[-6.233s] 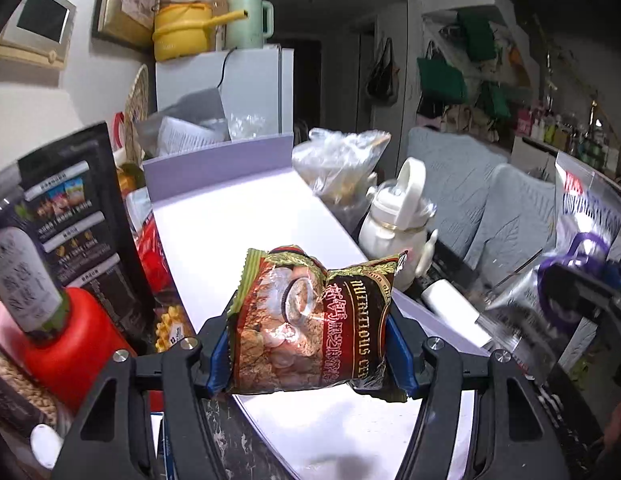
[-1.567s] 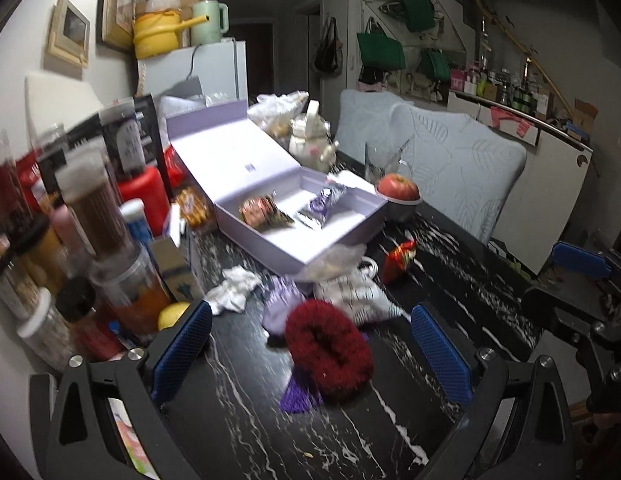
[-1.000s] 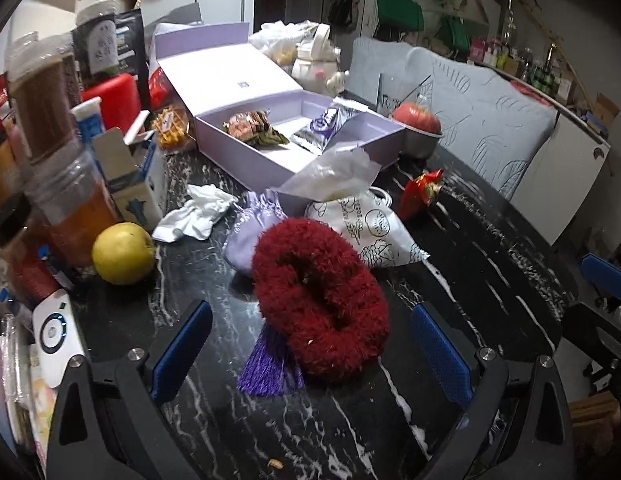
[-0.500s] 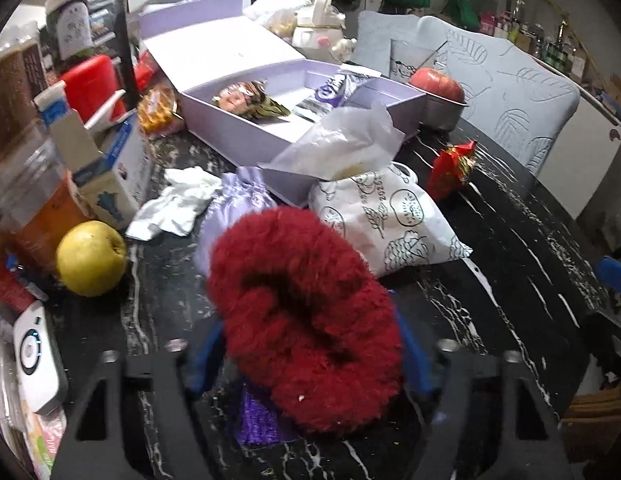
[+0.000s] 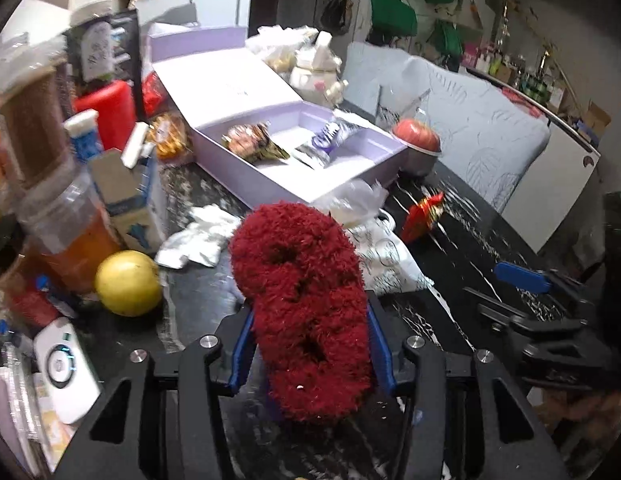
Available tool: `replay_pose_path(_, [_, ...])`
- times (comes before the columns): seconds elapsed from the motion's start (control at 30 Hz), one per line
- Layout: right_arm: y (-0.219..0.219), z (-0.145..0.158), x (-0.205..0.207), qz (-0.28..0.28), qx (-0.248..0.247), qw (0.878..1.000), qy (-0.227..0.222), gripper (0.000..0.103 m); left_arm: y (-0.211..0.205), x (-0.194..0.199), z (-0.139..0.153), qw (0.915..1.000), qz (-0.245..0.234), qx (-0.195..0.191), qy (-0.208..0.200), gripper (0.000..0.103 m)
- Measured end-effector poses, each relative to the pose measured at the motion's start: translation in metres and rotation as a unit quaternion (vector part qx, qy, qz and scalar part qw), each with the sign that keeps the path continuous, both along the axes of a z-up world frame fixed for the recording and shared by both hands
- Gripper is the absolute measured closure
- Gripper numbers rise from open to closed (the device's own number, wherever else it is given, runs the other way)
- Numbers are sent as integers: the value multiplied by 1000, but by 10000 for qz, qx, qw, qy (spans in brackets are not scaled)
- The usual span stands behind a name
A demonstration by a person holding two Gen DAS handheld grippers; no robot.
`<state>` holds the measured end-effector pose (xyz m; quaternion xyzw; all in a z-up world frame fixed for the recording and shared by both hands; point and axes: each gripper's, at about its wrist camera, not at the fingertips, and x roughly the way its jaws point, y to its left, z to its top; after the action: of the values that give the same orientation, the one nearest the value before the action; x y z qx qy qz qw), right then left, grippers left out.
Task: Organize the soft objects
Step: 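Grasp the red fuzzy ring with the left gripper while the right grasps the white printed pouch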
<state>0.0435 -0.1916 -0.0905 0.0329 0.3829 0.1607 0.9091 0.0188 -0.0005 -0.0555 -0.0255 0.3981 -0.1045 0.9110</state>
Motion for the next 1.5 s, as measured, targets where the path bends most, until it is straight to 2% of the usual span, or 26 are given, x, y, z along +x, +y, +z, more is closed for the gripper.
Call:
replay_pose_path(0.23, [27, -4, 25, 255, 120, 9996, 72, 15, 26, -7, 13, 9994, 303, 47, -142, 55])
replay_pose_path(0.37, [45, -11, 41, 392, 35, 9991, 146, 14, 37, -5, 11, 9990, 424, 52, -139, 55])
replay_pose_path(0.43, [53, -15, 48, 434, -16, 9989, 187, 10, 41, -4, 9, 9988, 462, 62, -134, 55])
replay_pose_path(0.63, [67, -32, 71, 421, -203, 9982, 371, 10, 51, 4, 0, 9985, 548, 12, -10, 55])
replay_pose_path(0.73, [67, -39, 77, 427, -135, 9977, 509, 16, 53, 7, -3, 9985, 549, -6, 37, 55])
replay_pose_path(0.8, [66, -42, 79, 521, 57, 9967, 622, 26, 53, 8, -4, 9985, 542, -20, 50, 55])
replay_pose_path(0.9, [64, -44, 76, 531, 48, 9967, 610, 36, 51, 8, -6, 9986, 516, -42, 81, 55])
replay_pose_path(1.0, [60, -43, 72, 523, 126, 9965, 647, 40, 48, 5, -5, 9989, 460, -46, 71, 55])
replay_pose_path(1.23, [41, -42, 49, 409, 195, 9969, 648, 43, 37, -3, -2, 9994, 335, -72, 39, 55])
replay_pose_path(1.5, [6, -37, 12, 8, 231, 9979, 603, 43, 16, -19, 1, 9999, 49, -149, 25, 55])
